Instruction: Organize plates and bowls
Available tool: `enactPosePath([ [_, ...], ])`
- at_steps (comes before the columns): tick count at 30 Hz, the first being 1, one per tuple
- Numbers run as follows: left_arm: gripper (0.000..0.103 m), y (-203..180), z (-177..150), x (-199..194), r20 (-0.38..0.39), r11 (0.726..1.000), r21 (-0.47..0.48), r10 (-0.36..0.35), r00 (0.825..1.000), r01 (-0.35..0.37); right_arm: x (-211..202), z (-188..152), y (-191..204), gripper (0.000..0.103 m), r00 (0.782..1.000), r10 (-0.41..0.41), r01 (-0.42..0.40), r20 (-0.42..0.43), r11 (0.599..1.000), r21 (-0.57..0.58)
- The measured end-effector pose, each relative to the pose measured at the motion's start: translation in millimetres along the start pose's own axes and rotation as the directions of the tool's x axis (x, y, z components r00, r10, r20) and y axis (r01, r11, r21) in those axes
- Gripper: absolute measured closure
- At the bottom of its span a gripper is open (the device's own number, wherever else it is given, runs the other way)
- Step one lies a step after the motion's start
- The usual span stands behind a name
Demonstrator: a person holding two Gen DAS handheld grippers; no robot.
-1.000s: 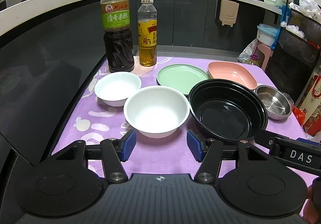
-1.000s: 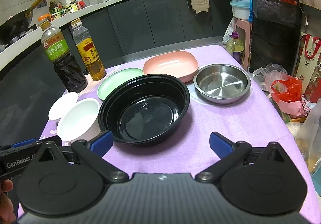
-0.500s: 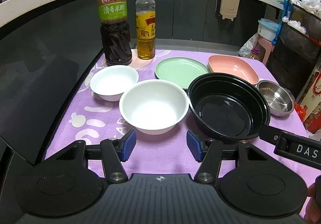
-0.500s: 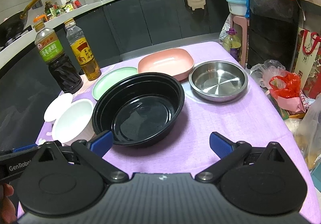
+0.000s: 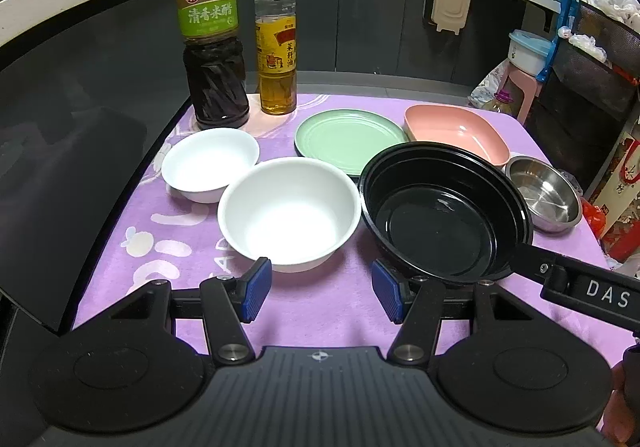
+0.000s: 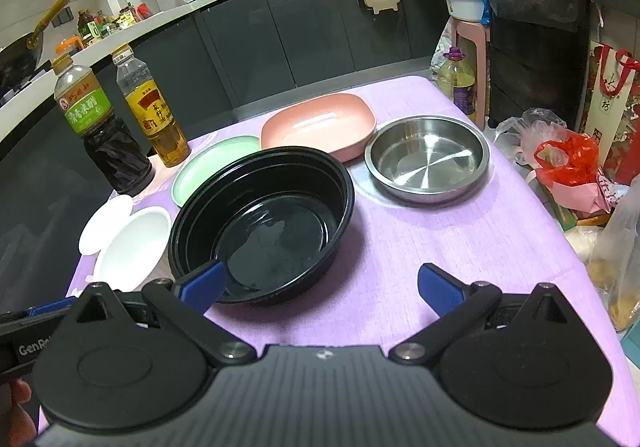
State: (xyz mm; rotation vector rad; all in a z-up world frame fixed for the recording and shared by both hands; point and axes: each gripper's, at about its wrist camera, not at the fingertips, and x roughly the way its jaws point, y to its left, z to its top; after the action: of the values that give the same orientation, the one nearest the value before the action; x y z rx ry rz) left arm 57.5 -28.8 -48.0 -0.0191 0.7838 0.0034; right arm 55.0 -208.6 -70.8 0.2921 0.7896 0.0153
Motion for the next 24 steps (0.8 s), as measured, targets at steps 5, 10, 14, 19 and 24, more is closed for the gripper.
enactPosePath([
  [5,0.05,1.7,1.4,2.2,-0.018,0.999,-0.025,-0.023,1.0,0.023,2.5,2.6,-2.9,0.049,0.998,0.049,-0.048,-0.025,0.999,0.018],
  [10,0.051,0.5,3.3,5.7,-0.028,0.998,-0.049,-0.043,0.999,0.042,7.6,3.7,-8.5,0.05,0.995,0.075,-0.073,-0.064,0.997,0.032],
  [14,0.051,-3.0,6.4,10.1,-0.04,0.996,-0.063,-0.068,0.997,0.066,10.2,5.0,-16.9,0.05,0.992,0.093,-0.089,-0.081,0.994,0.058],
  [19,0.051,-3.1,10.8,18.4,-0.058,0.991,-0.099,-0.096,0.994,0.089,11.0,8.2,-25.4,0.05,0.995,0.073,-0.068,-0.075,0.996,0.06],
  [24,0.051,-5.2,13.2,25.5,-0.07,0.99,-0.109,-0.095,0.993,0.087,16.4,12.3,-30.7,0.05,0.997,0.043,-0.039,-0.067,0.997,0.062],
])
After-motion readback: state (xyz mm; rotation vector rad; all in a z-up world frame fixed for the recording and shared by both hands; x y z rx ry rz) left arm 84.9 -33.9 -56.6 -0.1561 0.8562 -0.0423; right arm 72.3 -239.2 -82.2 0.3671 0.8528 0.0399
